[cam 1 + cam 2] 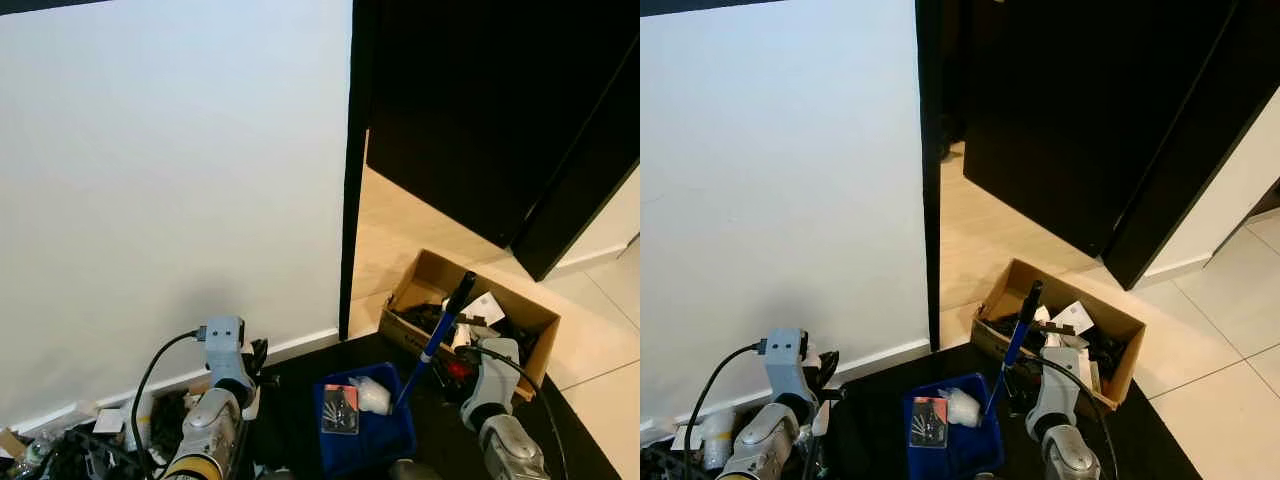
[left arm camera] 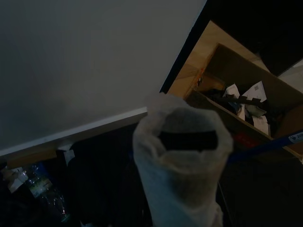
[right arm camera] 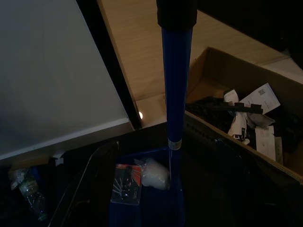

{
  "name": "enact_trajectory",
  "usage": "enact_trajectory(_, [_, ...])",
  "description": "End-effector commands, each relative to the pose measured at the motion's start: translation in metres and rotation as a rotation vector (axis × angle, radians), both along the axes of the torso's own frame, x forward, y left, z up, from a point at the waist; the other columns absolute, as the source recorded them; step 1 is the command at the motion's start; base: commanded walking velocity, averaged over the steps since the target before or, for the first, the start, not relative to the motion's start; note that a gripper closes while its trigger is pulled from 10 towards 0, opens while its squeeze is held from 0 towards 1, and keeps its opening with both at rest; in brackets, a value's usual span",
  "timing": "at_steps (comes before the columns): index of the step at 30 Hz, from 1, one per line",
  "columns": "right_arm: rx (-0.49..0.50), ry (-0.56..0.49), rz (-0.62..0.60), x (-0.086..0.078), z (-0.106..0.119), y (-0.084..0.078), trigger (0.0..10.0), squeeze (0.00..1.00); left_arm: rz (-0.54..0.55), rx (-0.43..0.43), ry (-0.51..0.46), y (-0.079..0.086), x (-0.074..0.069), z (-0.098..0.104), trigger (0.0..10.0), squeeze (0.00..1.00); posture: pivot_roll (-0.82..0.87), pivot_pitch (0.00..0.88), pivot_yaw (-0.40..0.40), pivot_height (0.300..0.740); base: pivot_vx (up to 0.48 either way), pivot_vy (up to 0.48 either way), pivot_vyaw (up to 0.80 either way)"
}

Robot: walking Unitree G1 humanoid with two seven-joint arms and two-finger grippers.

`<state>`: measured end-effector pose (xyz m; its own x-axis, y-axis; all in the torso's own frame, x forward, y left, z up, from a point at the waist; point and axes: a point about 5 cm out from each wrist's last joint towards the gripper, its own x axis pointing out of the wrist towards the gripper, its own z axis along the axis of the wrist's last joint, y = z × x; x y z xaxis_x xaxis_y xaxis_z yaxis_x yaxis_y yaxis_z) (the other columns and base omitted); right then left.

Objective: Sweep floor

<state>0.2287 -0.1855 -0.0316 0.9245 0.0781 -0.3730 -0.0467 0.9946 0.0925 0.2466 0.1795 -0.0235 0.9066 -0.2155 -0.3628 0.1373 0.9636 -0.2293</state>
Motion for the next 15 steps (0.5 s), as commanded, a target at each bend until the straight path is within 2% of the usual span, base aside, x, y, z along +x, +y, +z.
enact_trajectory(1, [-0.001, 0.006, -0.009, 0.0010, 0.0005, -0.0022, 10.0, 0.00, 0.006, -0.010, 0.032, -0.0017, -0.0055, -0.0057, 10.0, 0.00, 0.00, 0.078, 0.005, 0.740, 0.000, 0.000, 0.00])
enact_trajectory(15, [-0.002, 0.006, -0.009, 0.0008, 0.0005, -0.0024, 10.0, 0.00, 0.008, -0.011, 0.031, -0.0019, -0.0056, -0.0057, 10.0, 0.00, 0.01, 0.081, 0.004, 0.740, 0.000, 0.000, 0.00])
